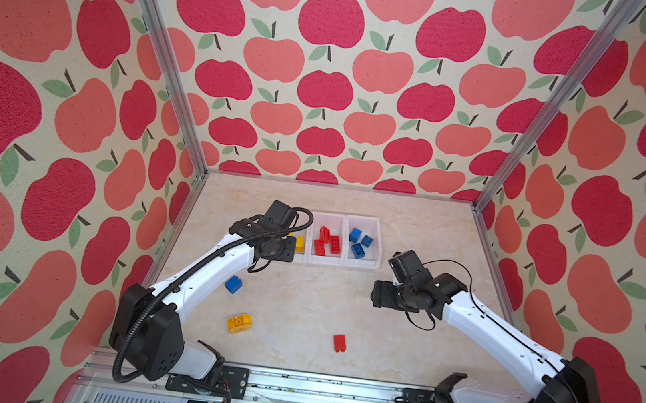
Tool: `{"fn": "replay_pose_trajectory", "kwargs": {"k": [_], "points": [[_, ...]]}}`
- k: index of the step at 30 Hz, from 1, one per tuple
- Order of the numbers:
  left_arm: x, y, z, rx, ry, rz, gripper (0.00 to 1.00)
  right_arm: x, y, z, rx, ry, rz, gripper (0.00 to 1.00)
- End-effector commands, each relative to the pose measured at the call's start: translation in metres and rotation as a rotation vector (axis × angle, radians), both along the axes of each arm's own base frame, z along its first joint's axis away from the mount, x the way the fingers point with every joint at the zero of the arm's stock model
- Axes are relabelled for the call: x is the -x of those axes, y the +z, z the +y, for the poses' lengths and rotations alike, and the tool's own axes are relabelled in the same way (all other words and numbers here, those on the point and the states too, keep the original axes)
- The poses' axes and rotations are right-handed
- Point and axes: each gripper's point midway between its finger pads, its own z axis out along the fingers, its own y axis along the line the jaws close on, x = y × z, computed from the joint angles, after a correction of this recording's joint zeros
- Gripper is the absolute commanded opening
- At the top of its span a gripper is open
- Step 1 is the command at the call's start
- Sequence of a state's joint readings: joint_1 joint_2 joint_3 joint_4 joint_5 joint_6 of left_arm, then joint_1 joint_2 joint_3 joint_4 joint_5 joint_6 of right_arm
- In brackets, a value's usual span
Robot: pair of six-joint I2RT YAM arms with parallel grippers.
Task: Sort the legos into containers by color
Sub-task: 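Carry the blue brick into the compartment nearest the right arm and release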
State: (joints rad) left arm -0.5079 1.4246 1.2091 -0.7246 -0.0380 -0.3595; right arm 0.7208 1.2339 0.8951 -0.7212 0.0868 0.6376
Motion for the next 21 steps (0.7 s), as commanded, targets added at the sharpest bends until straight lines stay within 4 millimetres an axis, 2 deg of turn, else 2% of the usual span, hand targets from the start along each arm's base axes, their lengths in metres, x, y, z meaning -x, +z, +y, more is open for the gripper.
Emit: {"fn": "replay_pose_trajectory", "kwargs": {"k": [1, 12, 21], "points": [[-0.011, 0.012, -0.023, 0.031, -0.016, -0.036, 0.36, 0.000, -0.001, -0.008, -0.002, -0.044, -0.014, 0.83], [-0.041, 0.020, -0.109, 0.118, -0.178, -0.088, 0.35, 0.001, -0.001, -0.013, 0.000, -0.062, -0.022, 0.83], [-0.064, 0.018, -0.151, 0.176, -0.242, -0.100, 0.33, 0.002, -0.001, -0.014, 0.000, -0.067, -0.026, 0.83]]}}
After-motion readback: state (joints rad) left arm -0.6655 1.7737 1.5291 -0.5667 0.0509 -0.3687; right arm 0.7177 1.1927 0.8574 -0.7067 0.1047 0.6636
